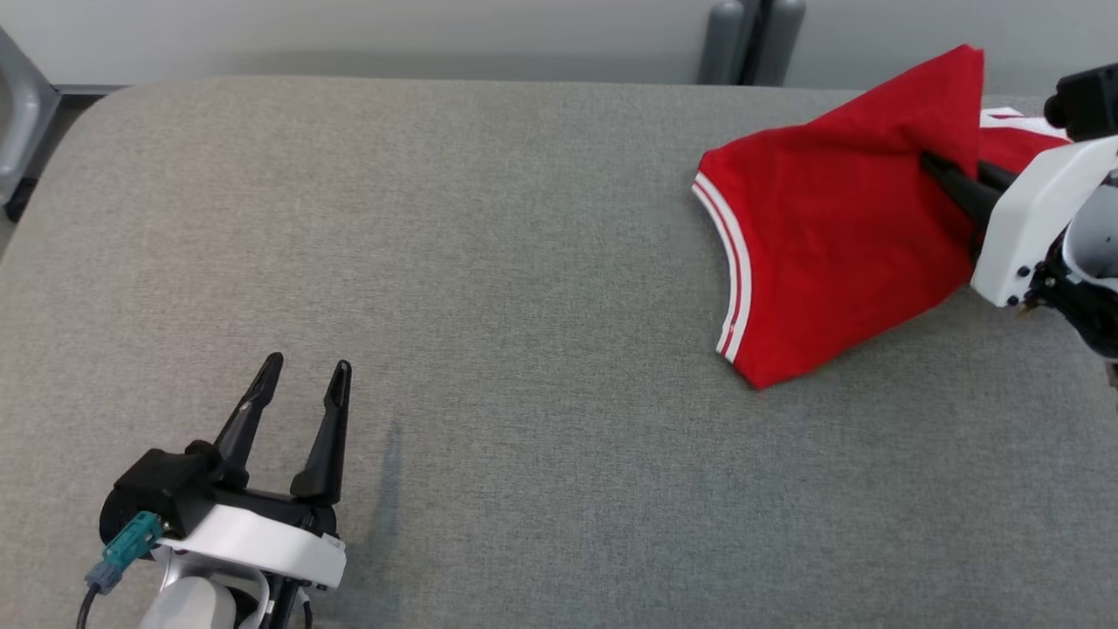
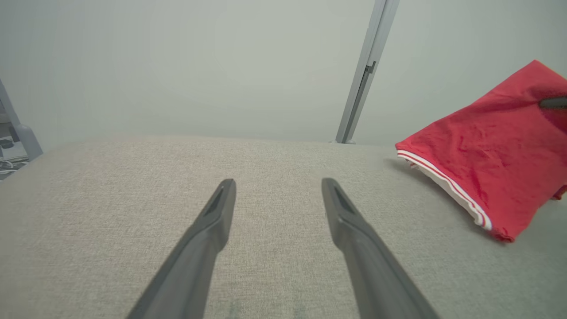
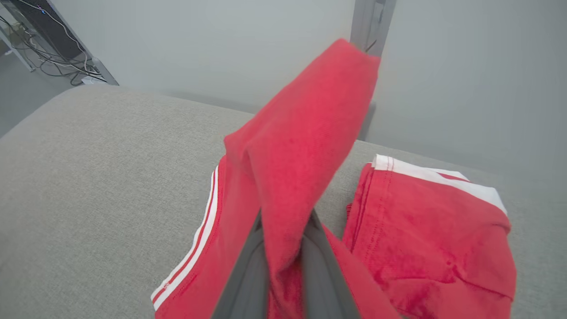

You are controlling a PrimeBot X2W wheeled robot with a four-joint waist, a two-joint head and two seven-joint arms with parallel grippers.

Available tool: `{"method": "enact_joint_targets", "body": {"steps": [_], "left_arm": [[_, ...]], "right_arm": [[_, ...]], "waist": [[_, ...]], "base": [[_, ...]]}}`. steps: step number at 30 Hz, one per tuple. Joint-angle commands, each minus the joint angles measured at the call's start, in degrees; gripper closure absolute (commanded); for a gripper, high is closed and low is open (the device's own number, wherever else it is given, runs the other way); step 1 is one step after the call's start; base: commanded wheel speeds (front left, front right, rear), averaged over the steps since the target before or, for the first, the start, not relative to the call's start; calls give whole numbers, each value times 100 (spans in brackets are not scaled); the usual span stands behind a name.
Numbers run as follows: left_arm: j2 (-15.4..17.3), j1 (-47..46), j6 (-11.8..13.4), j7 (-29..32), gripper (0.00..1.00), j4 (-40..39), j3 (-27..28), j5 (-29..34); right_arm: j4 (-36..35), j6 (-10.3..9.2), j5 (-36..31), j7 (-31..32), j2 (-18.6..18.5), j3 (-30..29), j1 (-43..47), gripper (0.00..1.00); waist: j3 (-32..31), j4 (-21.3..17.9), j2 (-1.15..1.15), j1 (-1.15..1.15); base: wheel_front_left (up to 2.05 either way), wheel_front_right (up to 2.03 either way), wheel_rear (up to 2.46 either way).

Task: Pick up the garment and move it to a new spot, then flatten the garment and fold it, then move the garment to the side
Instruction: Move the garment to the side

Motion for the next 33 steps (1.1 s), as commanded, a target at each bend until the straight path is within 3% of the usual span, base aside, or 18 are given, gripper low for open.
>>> {"method": "enact_joint_targets", "body": {"steps": [1,9,22,33], "left_arm": [[83,-119,-12,-1,0,-25,8,-38],[290,-356,-12,0,0,-120,-56,-120],[535,-532,-12,0,0,-186,-165,-183],[603,-677,-12,0,0,-153,-263,-230]], "right_arm": [[-18,2,-81,-51,-82,-8,-145,100],[139,2,-275,-207,-211,-103,-739,100],[745,1,-1145,-401,-249,-442,-1375,100],[1789,1,-2309,-503,59,-1169,-1718,100]], "waist": [[235,-196,0,0],[651,-516,0,0],[1081,-823,0,0],[1322,-809,0,0]], "base": [[0,0,0],[0,0,0],[0,0,0],[0,0,0]]}}
